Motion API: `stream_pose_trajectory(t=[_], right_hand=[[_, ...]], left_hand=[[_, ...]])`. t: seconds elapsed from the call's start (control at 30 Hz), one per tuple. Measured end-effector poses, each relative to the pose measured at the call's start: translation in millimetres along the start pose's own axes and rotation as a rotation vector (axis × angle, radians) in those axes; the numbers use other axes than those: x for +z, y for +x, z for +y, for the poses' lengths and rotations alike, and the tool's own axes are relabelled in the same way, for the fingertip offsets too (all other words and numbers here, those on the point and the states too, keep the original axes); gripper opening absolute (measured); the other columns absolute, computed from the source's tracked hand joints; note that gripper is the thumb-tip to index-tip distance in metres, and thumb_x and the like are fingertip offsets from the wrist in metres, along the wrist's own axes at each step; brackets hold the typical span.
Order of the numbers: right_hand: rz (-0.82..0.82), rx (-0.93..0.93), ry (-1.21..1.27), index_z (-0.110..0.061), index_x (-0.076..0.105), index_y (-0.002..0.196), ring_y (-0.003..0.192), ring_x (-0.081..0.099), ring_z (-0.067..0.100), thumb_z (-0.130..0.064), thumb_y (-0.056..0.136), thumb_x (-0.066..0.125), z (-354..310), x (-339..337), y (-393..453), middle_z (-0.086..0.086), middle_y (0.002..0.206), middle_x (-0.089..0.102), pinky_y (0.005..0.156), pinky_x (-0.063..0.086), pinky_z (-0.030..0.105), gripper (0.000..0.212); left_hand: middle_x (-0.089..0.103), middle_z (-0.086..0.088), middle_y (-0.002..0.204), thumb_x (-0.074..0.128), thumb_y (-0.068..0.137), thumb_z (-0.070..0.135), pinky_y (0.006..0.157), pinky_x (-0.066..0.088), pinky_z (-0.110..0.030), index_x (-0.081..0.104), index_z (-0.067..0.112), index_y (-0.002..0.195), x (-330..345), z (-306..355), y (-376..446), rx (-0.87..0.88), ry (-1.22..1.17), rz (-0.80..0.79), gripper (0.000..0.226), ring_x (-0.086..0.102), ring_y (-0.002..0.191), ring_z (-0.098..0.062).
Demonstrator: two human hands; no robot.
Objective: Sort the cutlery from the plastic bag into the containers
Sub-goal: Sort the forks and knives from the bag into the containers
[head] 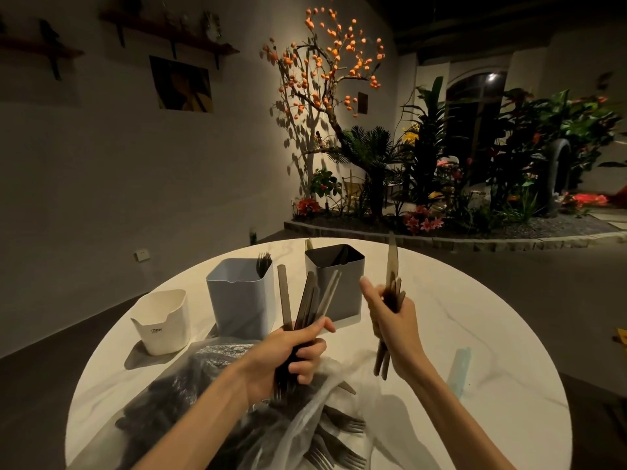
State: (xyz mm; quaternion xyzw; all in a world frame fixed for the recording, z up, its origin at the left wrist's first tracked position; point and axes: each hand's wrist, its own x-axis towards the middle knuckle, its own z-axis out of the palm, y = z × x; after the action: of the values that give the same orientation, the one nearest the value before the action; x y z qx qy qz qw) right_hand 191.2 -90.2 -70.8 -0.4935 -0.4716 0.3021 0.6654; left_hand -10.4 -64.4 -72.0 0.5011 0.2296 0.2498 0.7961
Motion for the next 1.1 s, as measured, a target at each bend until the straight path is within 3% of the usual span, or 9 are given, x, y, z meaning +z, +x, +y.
stream_pose_trajectory(t=[0.3, 0.5, 0.57, 0.63, 0.77, 0.87, 0.93, 1.03, 1.1], right_hand=[[-0.038, 0.238, 0.004, -0.013, 0.056, 0.068, 0.046, 0.035, 0.010, -0.052, 0.091, 0.061, 39, -4, -10, -0.004, 0.049, 0.041, 0.047, 0.033, 0.020, 0.045], [-0.365, 0.256, 0.040, -0.006, 0.063, 0.086, 0.045, 0.033, 0.012, -0.059, 0.083, 0.069, -6, 5, -1, -0.003, 0.054, 0.042, 0.046, 0.031, 0.020, 0.053], [-0.440, 0.254, 0.021, 0.002, 0.066, 0.106, 0.055, 0.055, 0.029, -0.068, 0.078, 0.071, -8, 17, -6, 0.014, 0.067, 0.061, 0.058, 0.052, 0.027, 0.076], [-0.444, 0.238, -0.025, -0.005, 0.070, 0.109, 0.086, 0.070, 0.035, -0.077, 0.067, 0.074, -8, 26, -12, 0.024, 0.101, 0.070, 0.083, 0.061, 0.037, 0.084], [-0.491, 0.350, 0.040, -0.012, 0.068, 0.076, 0.046, 0.034, 0.011, -0.048, 0.082, 0.078, -14, 23, -12, 0.005, 0.055, 0.045, 0.046, 0.028, 0.020, 0.038], [-0.388, 0.374, 0.113, -0.010, 0.058, 0.068, 0.042, 0.030, 0.008, -0.029, 0.093, 0.070, -14, 18, -11, -0.003, 0.051, 0.042, 0.043, 0.024, 0.018, 0.033], [-0.237, 0.413, 0.308, -0.011, 0.056, 0.067, 0.038, 0.032, 0.006, -0.027, 0.096, 0.066, -14, 17, -7, -0.005, 0.047, 0.044, 0.039, 0.027, 0.016, 0.034], [-0.005, 0.519, 0.706, -0.011, 0.056, 0.072, 0.032, 0.026, 0.004, -0.024, 0.098, 0.062, -13, 17, 3, -0.006, 0.042, 0.034, 0.033, 0.022, 0.014, 0.030], [0.103, 0.571, 0.833, -0.010, 0.057, 0.074, 0.030, 0.024, 0.004, -0.024, 0.100, 0.061, -11, 21, 6, -0.006, 0.040, 0.031, 0.032, 0.020, 0.014, 0.029]], left_hand=[[0.026, -0.003, 0.067, 0.053, 0.102, 0.026, 0.045, 0.036, -0.022, 0.060, 0.002, 0.110, 0, 0, 2, -0.086, -0.118, -0.044, 0.026, 0.031, 0.047, -0.010], [0.034, 0.000, 0.062, 0.057, 0.102, 0.023, 0.043, 0.040, -0.020, 0.055, 0.009, 0.095, 5, 5, -1, -0.210, -0.095, -0.176, 0.015, 0.037, 0.043, -0.009], [0.036, 0.001, 0.060, 0.063, 0.100, 0.026, 0.042, 0.042, -0.020, 0.056, 0.012, 0.090, 14, 6, -1, -0.255, 0.066, -0.181, 0.019, 0.039, 0.040, -0.008], [0.037, 0.001, 0.060, 0.070, 0.095, 0.027, 0.043, 0.046, -0.020, 0.058, 0.013, 0.085, 21, 7, -1, -0.312, 0.235, -0.179, 0.021, 0.040, 0.040, -0.007], [0.040, 0.002, 0.059, 0.073, 0.092, 0.023, 0.047, 0.048, -0.019, 0.068, 0.015, 0.082, 24, 14, -1, -0.448, 0.388, -0.205, 0.014, 0.042, 0.042, -0.006], [0.052, -0.003, 0.070, 0.076, 0.089, 0.037, 0.053, 0.053, -0.023, 0.064, 0.008, 0.102, 17, 21, -5, -0.331, 0.299, -0.164, 0.034, 0.052, 0.053, -0.011], [0.067, -0.021, 0.097, 0.060, 0.097, 0.049, 0.065, 0.061, -0.030, 0.063, 0.002, 0.126, 5, 26, -7, -0.155, -0.027, -0.164, 0.055, 0.068, 0.069, -0.022], [0.063, -0.036, 0.119, 0.048, 0.104, 0.024, 0.070, 0.064, -0.037, 0.055, 0.002, 0.140, 4, 26, -7, 0.002, -0.473, -0.151, 0.043, 0.074, 0.084, -0.035], [0.066, -0.026, 0.113, 0.062, 0.093, 0.012, 0.069, 0.062, -0.036, 0.060, 0.015, 0.133, 8, 15, 3, 0.142, -0.131, 0.089, 0.040, 0.072, 0.091, -0.031]])
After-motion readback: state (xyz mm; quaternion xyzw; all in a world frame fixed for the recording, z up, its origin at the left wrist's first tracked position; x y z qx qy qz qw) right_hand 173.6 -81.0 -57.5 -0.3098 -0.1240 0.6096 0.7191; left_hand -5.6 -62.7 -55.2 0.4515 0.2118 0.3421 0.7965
